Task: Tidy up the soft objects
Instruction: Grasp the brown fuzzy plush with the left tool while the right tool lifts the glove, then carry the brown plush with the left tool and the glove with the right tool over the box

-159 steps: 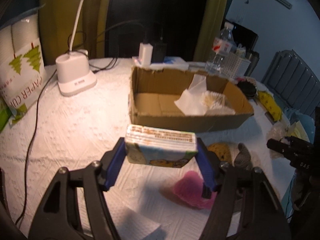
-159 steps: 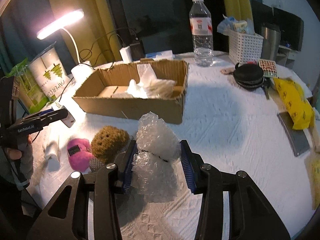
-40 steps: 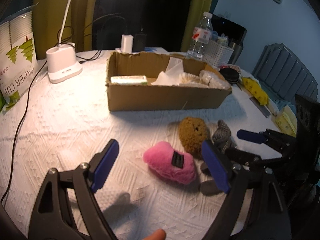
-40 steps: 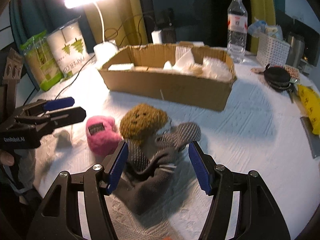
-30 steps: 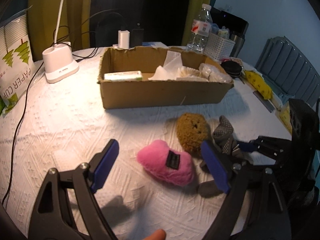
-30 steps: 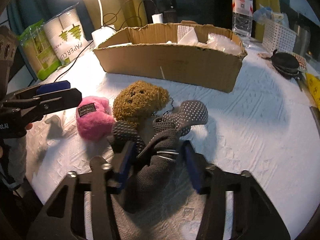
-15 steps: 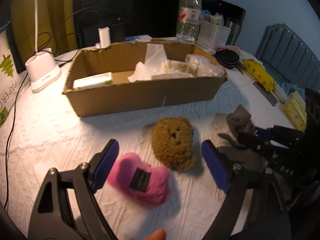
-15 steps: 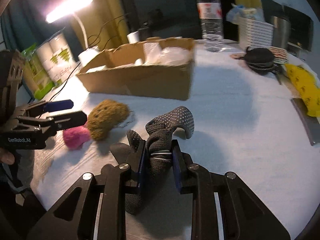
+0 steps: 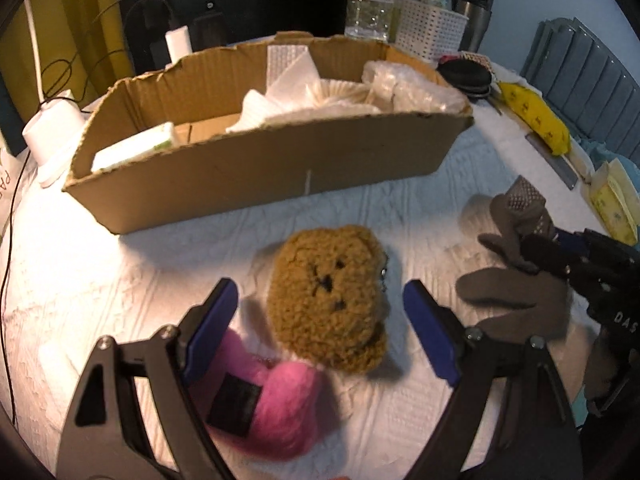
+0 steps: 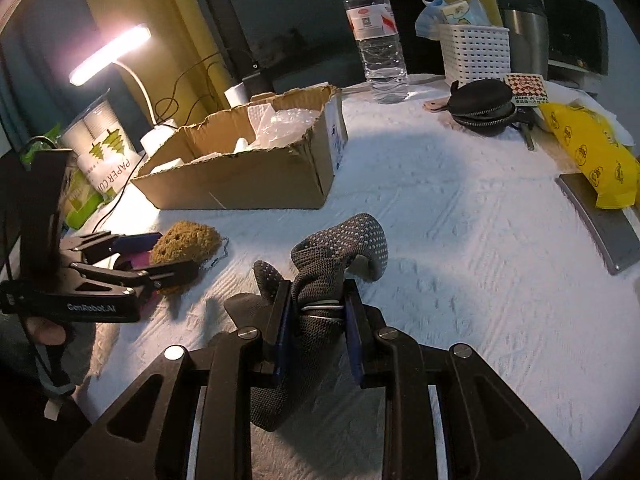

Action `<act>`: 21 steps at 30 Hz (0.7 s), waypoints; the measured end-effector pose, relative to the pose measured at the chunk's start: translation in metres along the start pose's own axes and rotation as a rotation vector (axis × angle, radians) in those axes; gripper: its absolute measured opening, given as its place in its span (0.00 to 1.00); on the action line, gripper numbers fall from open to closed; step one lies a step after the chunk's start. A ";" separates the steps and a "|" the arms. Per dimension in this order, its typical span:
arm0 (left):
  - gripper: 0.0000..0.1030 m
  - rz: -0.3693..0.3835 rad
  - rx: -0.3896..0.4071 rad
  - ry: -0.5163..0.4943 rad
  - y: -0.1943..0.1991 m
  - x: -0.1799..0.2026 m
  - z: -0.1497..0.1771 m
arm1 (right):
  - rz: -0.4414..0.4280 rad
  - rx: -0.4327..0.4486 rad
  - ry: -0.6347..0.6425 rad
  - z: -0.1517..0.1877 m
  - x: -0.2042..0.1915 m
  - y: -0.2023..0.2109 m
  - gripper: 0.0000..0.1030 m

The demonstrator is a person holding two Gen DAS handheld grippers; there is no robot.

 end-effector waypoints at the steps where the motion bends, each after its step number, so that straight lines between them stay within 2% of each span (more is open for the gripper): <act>1: 0.82 0.000 0.001 -0.004 -0.001 0.000 0.000 | -0.001 0.000 0.000 0.000 0.000 0.000 0.25; 3: 0.79 0.009 0.005 -0.007 -0.003 0.001 0.001 | 0.002 0.003 0.002 -0.001 -0.001 0.000 0.25; 4: 0.66 0.016 0.005 -0.010 -0.003 0.001 0.002 | 0.004 0.006 0.002 -0.001 -0.001 0.000 0.25; 8: 0.49 0.029 0.016 -0.024 0.001 0.000 0.004 | 0.012 0.013 0.002 -0.004 -0.002 0.001 0.25; 16: 0.46 0.082 0.067 0.002 0.021 -0.002 -0.003 | 0.001 0.028 0.045 -0.014 -0.022 0.006 0.25; 21: 0.46 0.087 0.117 0.021 0.039 -0.013 -0.015 | -0.006 0.037 0.072 -0.023 -0.035 0.006 0.25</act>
Point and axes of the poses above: each gripper's, at about its wrist camera, not at the fingertips, and y roughly against the way its jaws point, x to its right, z to its underside, the point moved 8 cm from there along -y, roughly the way its jaws point, and after that the axes turned 10 degrees about x, right-handed, at the moved point
